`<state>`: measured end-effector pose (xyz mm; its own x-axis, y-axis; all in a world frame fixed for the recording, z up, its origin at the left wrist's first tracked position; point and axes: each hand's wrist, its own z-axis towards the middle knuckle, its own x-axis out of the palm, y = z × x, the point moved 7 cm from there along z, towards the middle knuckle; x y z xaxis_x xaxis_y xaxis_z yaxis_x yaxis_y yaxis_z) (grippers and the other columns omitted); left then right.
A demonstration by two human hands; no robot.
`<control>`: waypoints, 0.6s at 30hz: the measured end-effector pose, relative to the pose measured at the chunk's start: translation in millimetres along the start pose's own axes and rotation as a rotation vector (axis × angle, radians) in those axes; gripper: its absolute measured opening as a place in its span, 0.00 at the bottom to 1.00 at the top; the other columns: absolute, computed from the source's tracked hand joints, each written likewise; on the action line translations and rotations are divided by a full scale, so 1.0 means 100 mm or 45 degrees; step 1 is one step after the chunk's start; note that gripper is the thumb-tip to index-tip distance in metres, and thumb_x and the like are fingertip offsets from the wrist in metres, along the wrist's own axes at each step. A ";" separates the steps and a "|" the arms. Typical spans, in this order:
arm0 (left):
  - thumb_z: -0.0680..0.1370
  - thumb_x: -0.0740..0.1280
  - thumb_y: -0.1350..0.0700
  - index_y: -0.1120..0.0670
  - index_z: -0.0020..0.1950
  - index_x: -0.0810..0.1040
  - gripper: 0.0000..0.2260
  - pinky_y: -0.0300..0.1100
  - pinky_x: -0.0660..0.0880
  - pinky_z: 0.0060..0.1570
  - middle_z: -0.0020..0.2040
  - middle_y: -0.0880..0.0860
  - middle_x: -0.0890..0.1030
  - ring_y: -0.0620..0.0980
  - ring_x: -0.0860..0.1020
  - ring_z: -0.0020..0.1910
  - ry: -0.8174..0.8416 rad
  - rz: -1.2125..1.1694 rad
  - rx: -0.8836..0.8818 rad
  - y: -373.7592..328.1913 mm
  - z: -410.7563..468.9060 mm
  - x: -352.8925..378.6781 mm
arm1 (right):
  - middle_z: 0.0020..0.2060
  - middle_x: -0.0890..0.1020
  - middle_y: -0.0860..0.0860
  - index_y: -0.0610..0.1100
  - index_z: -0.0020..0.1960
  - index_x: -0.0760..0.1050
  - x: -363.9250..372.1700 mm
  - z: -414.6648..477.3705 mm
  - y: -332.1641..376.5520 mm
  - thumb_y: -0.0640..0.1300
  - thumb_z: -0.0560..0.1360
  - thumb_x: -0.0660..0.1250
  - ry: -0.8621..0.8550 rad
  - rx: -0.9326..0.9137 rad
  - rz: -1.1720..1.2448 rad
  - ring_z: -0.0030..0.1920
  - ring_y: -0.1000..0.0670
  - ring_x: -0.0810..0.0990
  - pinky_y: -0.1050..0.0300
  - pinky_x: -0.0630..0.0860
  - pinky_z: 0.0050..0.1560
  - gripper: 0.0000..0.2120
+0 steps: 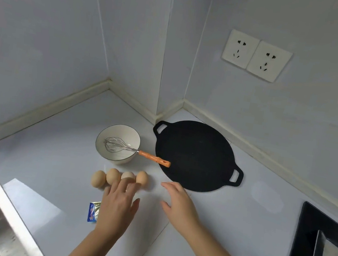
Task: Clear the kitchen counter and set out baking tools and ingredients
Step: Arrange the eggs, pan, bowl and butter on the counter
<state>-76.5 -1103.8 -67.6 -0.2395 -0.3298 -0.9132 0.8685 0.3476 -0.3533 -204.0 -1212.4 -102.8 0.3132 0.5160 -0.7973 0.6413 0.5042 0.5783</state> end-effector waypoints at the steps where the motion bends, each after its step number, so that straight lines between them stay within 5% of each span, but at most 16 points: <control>1: 0.61 0.79 0.59 0.54 0.51 0.80 0.21 0.49 0.72 0.42 0.50 0.53 0.79 0.58 0.77 0.45 -0.008 0.015 -0.022 0.03 0.02 -0.03 | 0.68 0.68 0.56 0.50 0.73 0.65 0.02 0.04 0.06 0.44 0.77 0.65 0.012 0.002 0.023 0.65 0.53 0.71 0.56 0.72 0.62 0.25; 7: 0.55 0.81 0.56 0.53 0.51 0.78 0.26 0.45 0.62 0.50 0.51 0.53 0.80 0.57 0.78 0.49 -0.029 0.138 0.047 0.21 0.12 -0.16 | 0.68 0.67 0.58 0.55 0.72 0.62 0.22 0.28 0.35 0.44 0.74 0.69 0.058 -0.014 0.045 0.61 0.51 0.74 0.53 0.75 0.59 0.30; 18: 0.58 0.80 0.54 0.54 0.53 0.78 0.26 0.49 0.76 0.46 0.43 0.51 0.80 0.56 0.78 0.43 0.150 0.200 0.241 0.45 0.32 0.17 | 0.67 0.69 0.58 0.56 0.71 0.66 0.38 0.60 0.42 0.47 0.74 0.68 0.087 -0.069 0.006 0.63 0.53 0.73 0.52 0.76 0.60 0.27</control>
<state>-27.6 -1122.3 -92.0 -0.1347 -0.1763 -0.9751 0.9621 0.2123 -0.1712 -122.8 -1212.7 -119.4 0.2666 0.5635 -0.7819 0.6007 0.5373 0.5920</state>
